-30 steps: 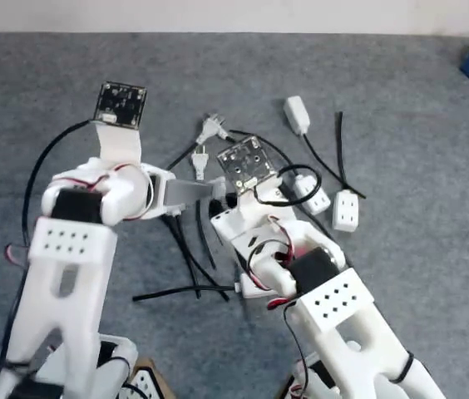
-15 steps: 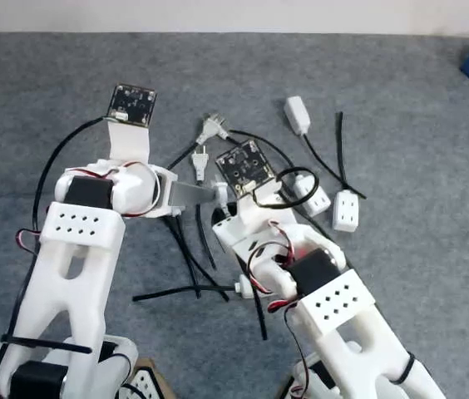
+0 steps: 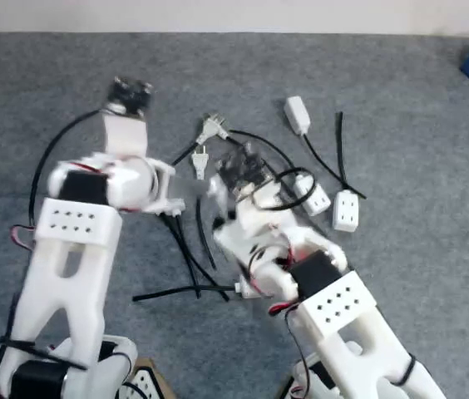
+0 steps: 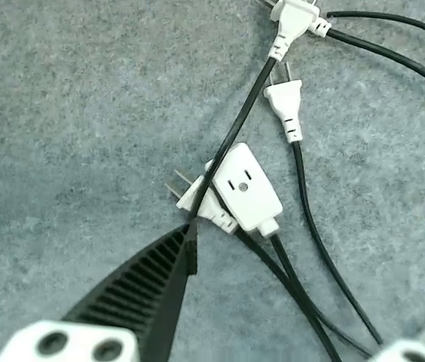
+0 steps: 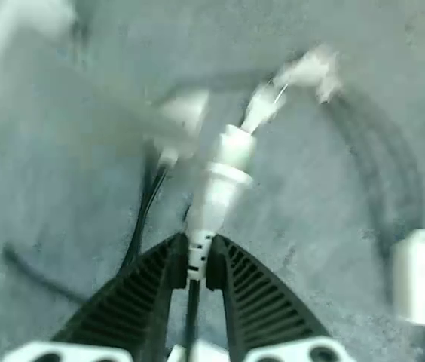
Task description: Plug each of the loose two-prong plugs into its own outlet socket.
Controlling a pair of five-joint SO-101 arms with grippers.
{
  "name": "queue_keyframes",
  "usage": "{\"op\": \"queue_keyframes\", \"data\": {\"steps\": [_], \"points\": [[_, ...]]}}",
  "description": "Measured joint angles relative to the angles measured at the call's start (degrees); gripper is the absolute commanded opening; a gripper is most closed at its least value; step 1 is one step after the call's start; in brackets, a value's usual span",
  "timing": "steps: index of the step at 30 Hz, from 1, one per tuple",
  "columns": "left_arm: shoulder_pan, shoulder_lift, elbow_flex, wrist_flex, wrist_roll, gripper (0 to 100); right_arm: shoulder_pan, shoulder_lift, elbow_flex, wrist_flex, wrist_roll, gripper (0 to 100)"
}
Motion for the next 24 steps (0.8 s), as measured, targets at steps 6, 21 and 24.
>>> {"op": "queue_keyframes", "data": {"steps": [6, 21, 24], "points": [[-2.81, 0.0, -7.47, 4.22, 0.0, 47, 1.23, -0.18, 0.62, 0.0, 0.18, 0.6], [-2.9, 0.0, 0.35, 2.64, 0.0, 47, 1.32, -0.18, -7.82, 9.32, 0.97, 0.6], [-1.58, 0.0, 3.16, 1.93, 0.0, 47, 1.32, -0.18, -10.46, 10.11, 0.7, 0.6]]}}
